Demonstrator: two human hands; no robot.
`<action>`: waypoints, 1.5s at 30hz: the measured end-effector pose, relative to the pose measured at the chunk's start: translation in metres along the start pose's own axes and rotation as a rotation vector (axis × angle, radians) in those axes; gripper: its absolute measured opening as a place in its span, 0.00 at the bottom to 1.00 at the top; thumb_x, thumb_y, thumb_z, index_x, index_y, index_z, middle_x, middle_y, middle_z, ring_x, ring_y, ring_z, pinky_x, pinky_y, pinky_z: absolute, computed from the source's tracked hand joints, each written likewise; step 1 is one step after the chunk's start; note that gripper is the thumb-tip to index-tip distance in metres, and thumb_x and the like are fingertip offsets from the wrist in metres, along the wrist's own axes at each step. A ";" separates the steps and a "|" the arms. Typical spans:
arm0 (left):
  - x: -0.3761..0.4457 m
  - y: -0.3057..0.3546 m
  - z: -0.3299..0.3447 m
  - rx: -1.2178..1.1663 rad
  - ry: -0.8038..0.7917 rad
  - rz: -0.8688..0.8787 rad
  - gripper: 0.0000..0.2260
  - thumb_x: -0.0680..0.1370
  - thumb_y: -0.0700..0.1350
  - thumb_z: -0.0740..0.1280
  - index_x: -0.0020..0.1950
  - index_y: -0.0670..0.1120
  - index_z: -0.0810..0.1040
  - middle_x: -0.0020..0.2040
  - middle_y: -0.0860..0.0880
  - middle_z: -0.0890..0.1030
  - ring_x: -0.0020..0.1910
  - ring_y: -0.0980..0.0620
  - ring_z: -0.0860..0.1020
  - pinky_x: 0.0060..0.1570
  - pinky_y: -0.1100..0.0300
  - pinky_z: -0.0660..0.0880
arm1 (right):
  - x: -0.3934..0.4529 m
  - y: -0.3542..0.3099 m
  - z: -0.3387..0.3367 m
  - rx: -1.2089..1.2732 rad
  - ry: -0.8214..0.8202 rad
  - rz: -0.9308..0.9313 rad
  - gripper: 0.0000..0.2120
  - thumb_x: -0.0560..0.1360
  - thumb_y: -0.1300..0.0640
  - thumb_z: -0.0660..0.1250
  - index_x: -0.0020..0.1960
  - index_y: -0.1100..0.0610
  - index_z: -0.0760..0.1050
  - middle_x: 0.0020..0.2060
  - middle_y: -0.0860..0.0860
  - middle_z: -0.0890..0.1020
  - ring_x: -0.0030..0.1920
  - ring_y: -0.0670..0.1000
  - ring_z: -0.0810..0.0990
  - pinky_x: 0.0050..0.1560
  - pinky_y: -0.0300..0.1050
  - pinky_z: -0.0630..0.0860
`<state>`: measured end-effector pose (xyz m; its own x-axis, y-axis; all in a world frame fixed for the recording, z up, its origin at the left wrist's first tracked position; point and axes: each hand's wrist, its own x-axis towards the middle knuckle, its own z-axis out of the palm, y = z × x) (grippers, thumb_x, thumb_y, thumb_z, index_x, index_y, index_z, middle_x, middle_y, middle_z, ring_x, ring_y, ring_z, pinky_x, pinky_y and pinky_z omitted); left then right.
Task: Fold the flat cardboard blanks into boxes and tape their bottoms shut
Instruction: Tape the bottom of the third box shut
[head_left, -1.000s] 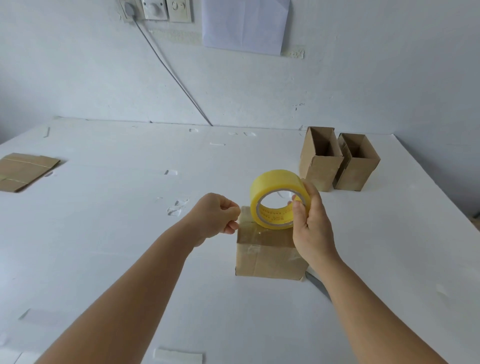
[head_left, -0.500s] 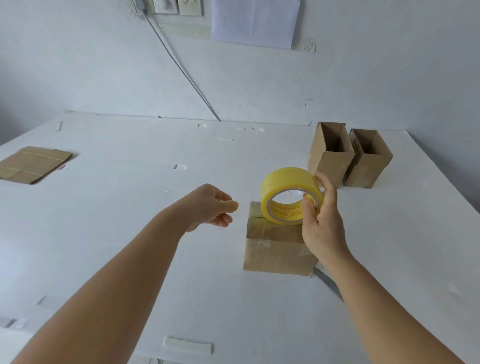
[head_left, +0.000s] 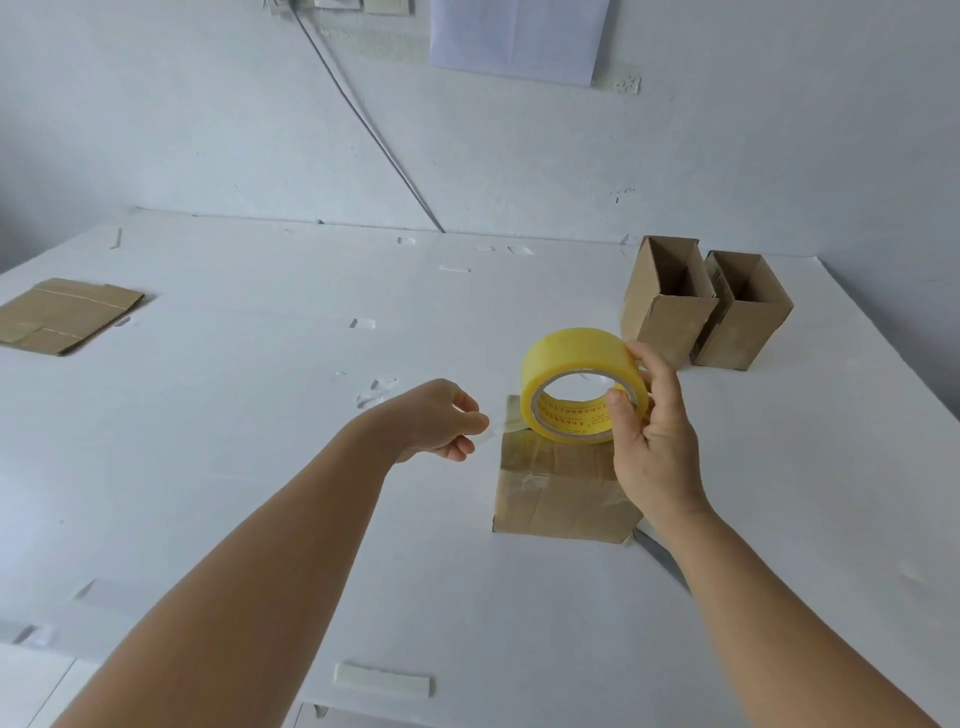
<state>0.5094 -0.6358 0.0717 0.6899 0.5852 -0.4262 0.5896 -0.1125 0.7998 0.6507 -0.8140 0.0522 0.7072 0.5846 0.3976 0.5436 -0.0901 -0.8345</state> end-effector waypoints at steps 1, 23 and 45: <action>0.001 -0.002 0.001 -0.004 -0.004 -0.005 0.06 0.77 0.41 0.66 0.53 0.42 0.74 0.39 0.41 0.80 0.36 0.48 0.79 0.49 0.56 0.80 | 0.000 0.000 0.000 0.004 -0.004 0.002 0.19 0.76 0.49 0.58 0.66 0.38 0.62 0.61 0.50 0.75 0.59 0.51 0.74 0.61 0.50 0.73; -0.029 -0.014 0.057 -0.037 0.221 0.352 0.12 0.79 0.48 0.56 0.45 0.45 0.77 0.41 0.46 0.80 0.43 0.48 0.76 0.48 0.54 0.74 | -0.001 0.006 0.001 -0.071 -0.056 0.017 0.24 0.76 0.47 0.57 0.69 0.33 0.57 0.65 0.47 0.74 0.59 0.52 0.75 0.56 0.44 0.73; 0.000 -0.002 0.058 0.262 0.038 0.470 0.54 0.59 0.59 0.78 0.76 0.55 0.49 0.70 0.57 0.63 0.70 0.54 0.64 0.68 0.48 0.65 | -0.002 -0.009 -0.002 -0.032 -0.100 0.077 0.25 0.79 0.53 0.62 0.70 0.35 0.57 0.61 0.42 0.74 0.48 0.46 0.78 0.50 0.43 0.74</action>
<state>0.5329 -0.6824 0.0457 0.8916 0.4519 -0.0282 0.3094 -0.5626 0.7666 0.6457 -0.8153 0.0593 0.6998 0.6521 0.2916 0.5046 -0.1624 -0.8479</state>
